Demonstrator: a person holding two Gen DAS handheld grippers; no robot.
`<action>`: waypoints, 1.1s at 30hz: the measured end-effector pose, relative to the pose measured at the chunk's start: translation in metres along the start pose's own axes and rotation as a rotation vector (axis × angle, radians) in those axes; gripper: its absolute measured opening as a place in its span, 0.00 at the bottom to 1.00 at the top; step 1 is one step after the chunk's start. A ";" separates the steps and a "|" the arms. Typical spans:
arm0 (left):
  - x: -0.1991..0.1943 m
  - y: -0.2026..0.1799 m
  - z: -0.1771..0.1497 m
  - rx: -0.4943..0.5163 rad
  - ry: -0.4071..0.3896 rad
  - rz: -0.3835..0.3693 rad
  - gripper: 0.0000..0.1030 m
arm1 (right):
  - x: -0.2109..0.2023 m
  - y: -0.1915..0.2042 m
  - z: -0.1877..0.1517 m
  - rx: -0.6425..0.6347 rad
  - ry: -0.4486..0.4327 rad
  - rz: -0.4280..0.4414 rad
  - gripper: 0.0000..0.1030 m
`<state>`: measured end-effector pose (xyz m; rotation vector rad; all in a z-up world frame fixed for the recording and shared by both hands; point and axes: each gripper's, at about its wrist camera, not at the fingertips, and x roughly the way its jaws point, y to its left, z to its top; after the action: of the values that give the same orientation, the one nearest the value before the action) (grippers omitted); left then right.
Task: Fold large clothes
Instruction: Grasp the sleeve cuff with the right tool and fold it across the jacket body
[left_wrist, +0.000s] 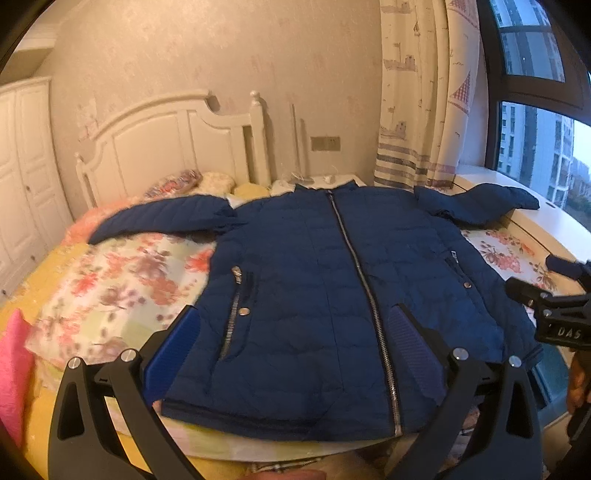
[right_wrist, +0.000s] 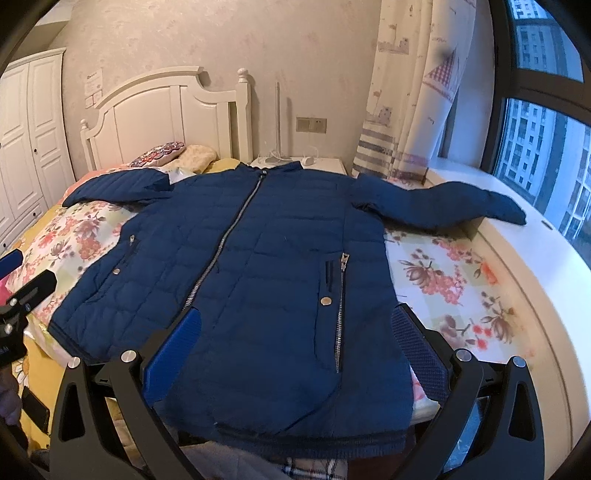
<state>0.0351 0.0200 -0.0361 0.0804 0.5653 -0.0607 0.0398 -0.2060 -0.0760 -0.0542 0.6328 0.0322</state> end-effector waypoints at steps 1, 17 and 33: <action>0.015 0.003 0.002 0.002 0.025 -0.025 0.98 | 0.008 -0.005 0.000 0.003 0.007 0.001 0.96; 0.318 0.070 0.096 0.045 0.320 0.148 0.98 | 0.193 -0.238 0.088 0.466 0.126 -0.279 0.96; 0.366 0.101 0.077 -0.069 0.412 0.018 0.98 | 0.277 -0.303 0.137 0.591 0.057 -0.478 0.20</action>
<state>0.3927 0.1001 -0.1623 0.0305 0.9770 -0.0063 0.3581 -0.4965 -0.1172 0.3665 0.6523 -0.6185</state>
